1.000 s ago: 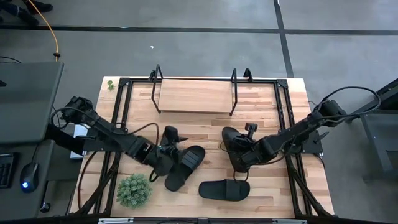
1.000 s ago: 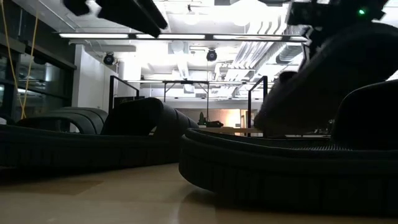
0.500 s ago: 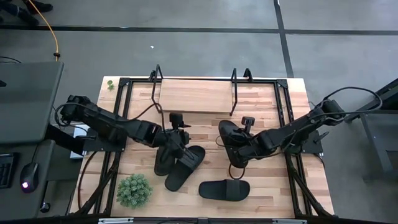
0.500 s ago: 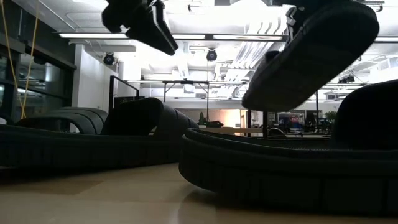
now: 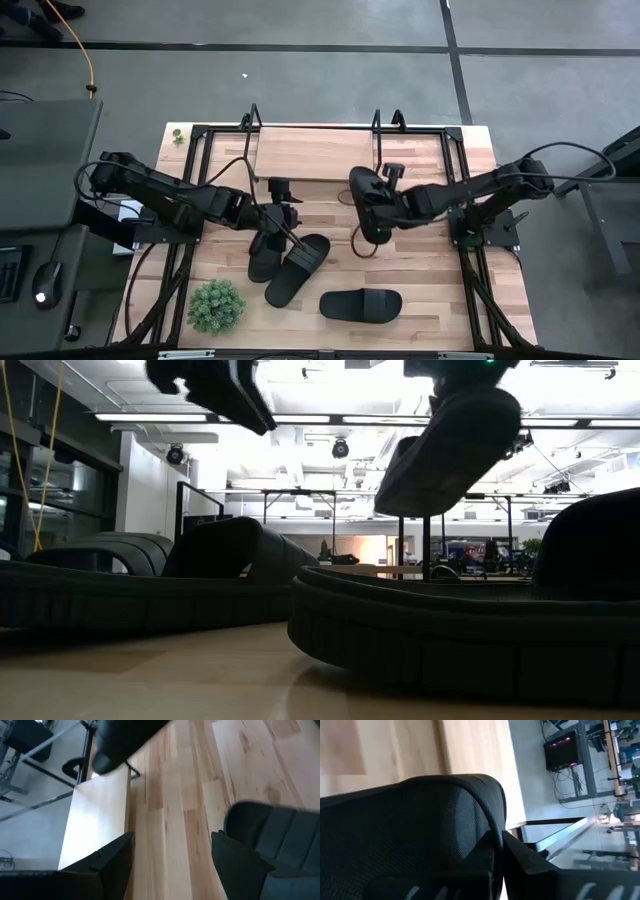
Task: Pick and place slides into the shelf
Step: Put the top right black slipper on the shelf
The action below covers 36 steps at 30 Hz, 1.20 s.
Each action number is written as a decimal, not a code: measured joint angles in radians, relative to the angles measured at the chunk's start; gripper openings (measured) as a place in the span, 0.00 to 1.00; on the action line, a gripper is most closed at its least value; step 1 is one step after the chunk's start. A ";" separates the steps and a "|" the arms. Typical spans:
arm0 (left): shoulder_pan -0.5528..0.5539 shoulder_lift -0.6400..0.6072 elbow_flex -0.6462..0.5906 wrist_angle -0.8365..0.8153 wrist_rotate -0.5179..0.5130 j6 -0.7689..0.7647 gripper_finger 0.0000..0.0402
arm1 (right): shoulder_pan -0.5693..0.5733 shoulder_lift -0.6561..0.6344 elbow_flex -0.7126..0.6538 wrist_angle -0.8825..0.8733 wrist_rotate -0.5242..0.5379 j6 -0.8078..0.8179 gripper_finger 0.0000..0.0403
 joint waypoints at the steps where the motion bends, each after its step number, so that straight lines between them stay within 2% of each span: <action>1: 0.000 -0.005 0.000 0.004 -0.001 -0.001 0.61 | -0.015 0.000 0.008 0.003 0.001 -0.015 0.00; 7: 0.000 -0.054 0.000 -0.023 -0.033 -0.020 0.61 | -0.089 0.000 0.064 0.029 -0.001 -0.137 0.00; 16: 0.000 -0.125 0.000 -0.092 -0.235 -0.120 0.61 | -0.209 0.000 0.091 0.158 0.015 -0.330 0.00; 20: -0.001 -0.145 0.001 -0.107 -0.282 -0.155 0.61 | -0.258 0.000 0.091 0.197 0.014 -0.375 0.00; 36: -0.001 -0.147 0.000 -0.115 -0.321 -0.181 0.61 | -0.403 0.000 0.090 0.372 0.010 -0.561 0.00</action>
